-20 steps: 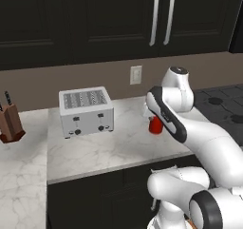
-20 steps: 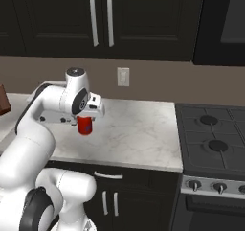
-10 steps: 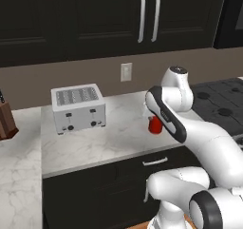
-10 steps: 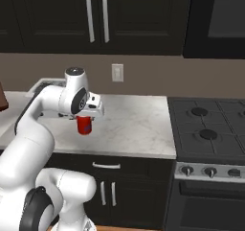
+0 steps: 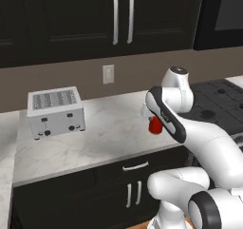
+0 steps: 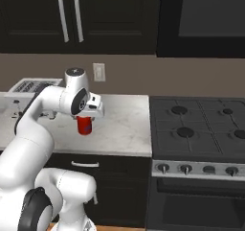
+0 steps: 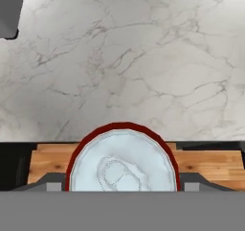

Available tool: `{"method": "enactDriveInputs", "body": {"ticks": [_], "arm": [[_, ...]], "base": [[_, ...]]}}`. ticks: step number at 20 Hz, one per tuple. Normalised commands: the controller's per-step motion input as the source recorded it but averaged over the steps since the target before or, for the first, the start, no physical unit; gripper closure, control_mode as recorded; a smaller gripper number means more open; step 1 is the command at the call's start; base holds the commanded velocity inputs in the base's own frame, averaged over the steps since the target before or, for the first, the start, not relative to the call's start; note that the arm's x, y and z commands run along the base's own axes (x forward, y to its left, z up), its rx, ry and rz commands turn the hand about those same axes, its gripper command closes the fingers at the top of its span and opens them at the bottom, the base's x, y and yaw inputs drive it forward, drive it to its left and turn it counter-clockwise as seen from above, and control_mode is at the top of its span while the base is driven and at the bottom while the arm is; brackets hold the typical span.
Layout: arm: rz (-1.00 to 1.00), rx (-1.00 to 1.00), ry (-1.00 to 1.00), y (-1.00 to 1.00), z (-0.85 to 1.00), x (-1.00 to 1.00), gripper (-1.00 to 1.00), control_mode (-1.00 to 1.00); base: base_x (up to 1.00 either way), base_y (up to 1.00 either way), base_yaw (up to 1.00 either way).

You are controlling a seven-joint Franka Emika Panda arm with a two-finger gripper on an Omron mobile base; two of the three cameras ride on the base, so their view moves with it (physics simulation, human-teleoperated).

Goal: Four empty soda cans are scattered around the kitchen. Gather all the cans and cluster them next to the stove for recycling.

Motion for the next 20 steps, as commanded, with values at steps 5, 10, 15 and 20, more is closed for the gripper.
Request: {"method": "enactDriveInputs", "body": {"ticks": [5,10,15,20], "arm": [[0.0,0.0,0.0,0.0,0.0,0.0,1.0,1.0],[0.0,0.0,0.0,0.0,0.0,0.0,1.0,1.0],[0.0,0.0,0.0,0.0,0.0,0.0,1.0,1.0],[0.0,0.0,0.0,0.0,0.0,0.0,1.0,1.0]], "base": [[0.09,-0.63,0.0],[0.13,-0.63,0.0],[0.15,-0.63,0.0],[0.16,-0.62,0.0]]}}
